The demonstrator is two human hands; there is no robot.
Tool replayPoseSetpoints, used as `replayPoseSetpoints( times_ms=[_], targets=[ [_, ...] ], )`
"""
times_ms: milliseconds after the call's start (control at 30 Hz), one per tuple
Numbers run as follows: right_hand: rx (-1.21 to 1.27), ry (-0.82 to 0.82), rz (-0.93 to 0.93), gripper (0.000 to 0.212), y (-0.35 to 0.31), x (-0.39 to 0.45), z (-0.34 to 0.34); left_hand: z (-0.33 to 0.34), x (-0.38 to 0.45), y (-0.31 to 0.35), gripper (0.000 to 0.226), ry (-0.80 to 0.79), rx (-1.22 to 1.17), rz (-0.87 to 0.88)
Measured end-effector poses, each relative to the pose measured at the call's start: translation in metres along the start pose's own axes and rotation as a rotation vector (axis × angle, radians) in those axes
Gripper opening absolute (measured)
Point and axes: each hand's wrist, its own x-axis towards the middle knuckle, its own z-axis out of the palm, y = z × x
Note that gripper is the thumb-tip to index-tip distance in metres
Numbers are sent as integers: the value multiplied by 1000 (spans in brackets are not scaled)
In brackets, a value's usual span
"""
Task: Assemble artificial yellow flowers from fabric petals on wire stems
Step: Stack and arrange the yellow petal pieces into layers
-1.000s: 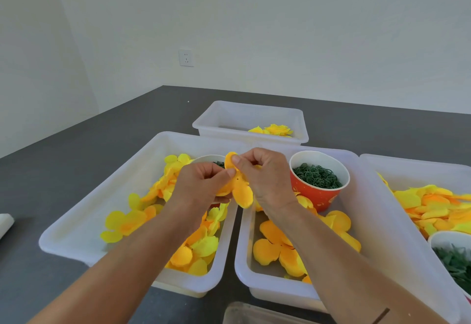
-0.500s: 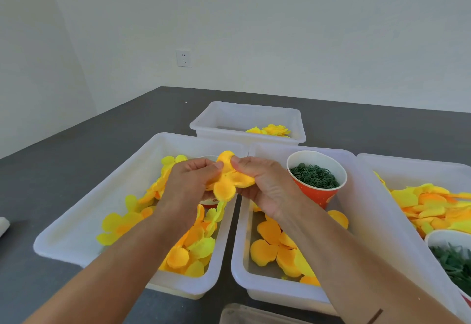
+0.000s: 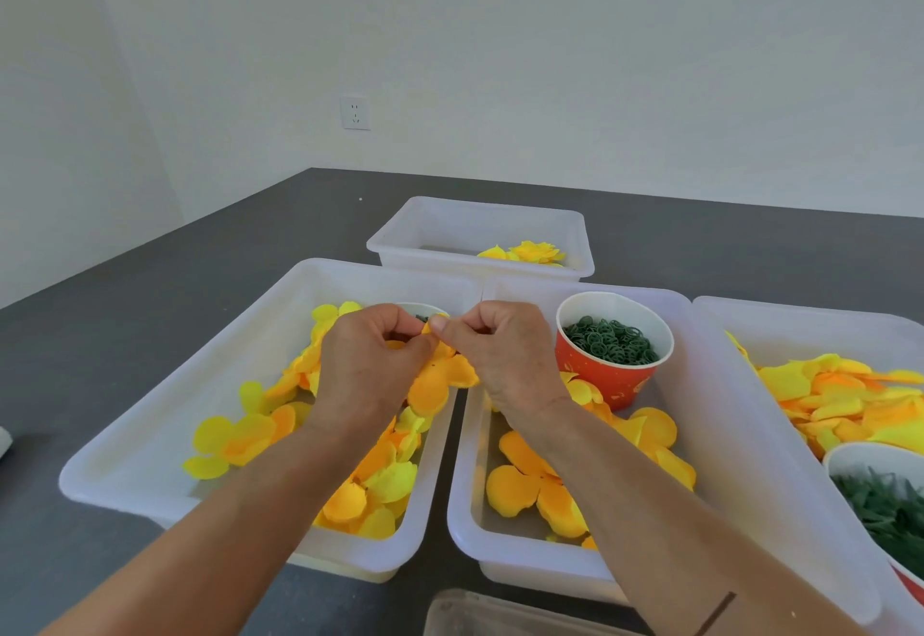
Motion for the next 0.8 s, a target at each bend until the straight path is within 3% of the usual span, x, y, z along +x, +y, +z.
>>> replayPoseSetpoints(
  times_ms=[100, 167, 333, 500, 600, 800],
  targets=[
    [-70, 1, -3, 36, 0, 3, 3, -2, -4, 3, 11, 1, -15, 25],
    [-74, -17, 0, 37, 1, 3, 3, -4, -4, 5, 12, -65, -121, -51],
    [189, -121, 54, 19, 2, -1, 0, -12, 1, 12, 13, -198, -502, -462],
    [495, -278, 189, 14, -5, 1, -4, -21, 5, 12, 26, -392, -698, -574],
    [514, -296, 216, 13, -7, 2, -6, -18, 4, 13, 17, -324, -698, -495],
    [387, -251, 352, 25, -14, 6, -9, -3, -1, 4, 13, 202, 92, 49]
  ],
)
